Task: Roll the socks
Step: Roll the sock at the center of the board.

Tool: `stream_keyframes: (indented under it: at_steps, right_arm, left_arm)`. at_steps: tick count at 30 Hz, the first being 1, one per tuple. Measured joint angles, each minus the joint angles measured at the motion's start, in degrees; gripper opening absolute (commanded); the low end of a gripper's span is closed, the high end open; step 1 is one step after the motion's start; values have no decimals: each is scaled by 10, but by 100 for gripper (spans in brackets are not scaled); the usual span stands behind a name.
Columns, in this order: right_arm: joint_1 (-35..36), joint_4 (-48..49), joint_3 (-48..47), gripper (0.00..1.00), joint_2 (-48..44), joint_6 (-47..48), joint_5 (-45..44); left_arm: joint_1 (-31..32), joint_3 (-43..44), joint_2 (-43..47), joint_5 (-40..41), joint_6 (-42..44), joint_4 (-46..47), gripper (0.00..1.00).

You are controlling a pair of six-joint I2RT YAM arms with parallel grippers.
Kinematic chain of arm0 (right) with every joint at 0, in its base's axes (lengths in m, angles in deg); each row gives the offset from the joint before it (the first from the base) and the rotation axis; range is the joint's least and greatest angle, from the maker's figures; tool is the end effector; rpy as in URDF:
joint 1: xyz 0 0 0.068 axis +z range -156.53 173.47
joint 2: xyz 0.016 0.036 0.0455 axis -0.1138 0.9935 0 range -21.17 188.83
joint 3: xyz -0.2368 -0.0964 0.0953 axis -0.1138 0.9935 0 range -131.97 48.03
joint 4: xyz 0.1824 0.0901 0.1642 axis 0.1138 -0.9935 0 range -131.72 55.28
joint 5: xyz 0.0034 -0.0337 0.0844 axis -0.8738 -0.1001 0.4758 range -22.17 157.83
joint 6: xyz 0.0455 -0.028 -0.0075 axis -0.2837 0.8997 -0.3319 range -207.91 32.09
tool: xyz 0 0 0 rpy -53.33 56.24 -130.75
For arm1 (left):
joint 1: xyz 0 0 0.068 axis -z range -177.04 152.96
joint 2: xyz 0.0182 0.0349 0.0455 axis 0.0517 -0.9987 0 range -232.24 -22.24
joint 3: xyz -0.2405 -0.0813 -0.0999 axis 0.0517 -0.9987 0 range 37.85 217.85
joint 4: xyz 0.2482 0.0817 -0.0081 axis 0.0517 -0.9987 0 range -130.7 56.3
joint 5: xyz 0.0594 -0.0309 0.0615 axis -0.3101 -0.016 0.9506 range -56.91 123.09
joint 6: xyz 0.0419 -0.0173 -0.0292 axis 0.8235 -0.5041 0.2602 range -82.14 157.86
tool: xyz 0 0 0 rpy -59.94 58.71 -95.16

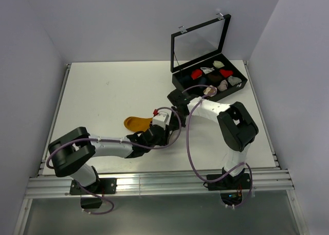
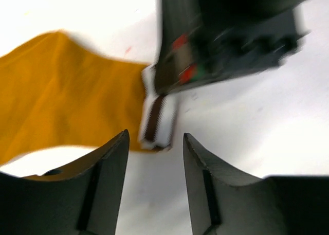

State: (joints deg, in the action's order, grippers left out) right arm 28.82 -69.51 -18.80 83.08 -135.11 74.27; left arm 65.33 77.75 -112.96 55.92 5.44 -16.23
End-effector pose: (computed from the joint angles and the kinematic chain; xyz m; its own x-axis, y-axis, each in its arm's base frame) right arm 0.2827 0.2054 0.1640 -0.9700 0.2058 -0.1293 0.1601 0.9414 0.2967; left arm 0.1578 -0.2717 0.1669 -0.5725 0.0281 -0.8195 0.4257 0.8643 -0.2678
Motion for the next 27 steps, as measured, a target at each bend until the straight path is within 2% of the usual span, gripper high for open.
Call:
stream_keyframes:
  at_steps: [5, 18, 21, 27]
  right_arm:
    - [0, -1, -3, 0, 2, 2, 7]
    - [-2, -6, -16, 0, 14, 11, 20]
    - [-2, -6, -16, 0, 15, 14, 23]
    - [-4, -5, -16, 0, 18, 17, 32]
  left_arm:
    - [1, -57, 39, 24, -8, 17, 53]
    - [14, -68, 34, 33, -5, 93, 56]
    - [16, -64, 5, 37, 3, 105, 54]
    - [16, -61, -35, 42, 8, 116, 44]
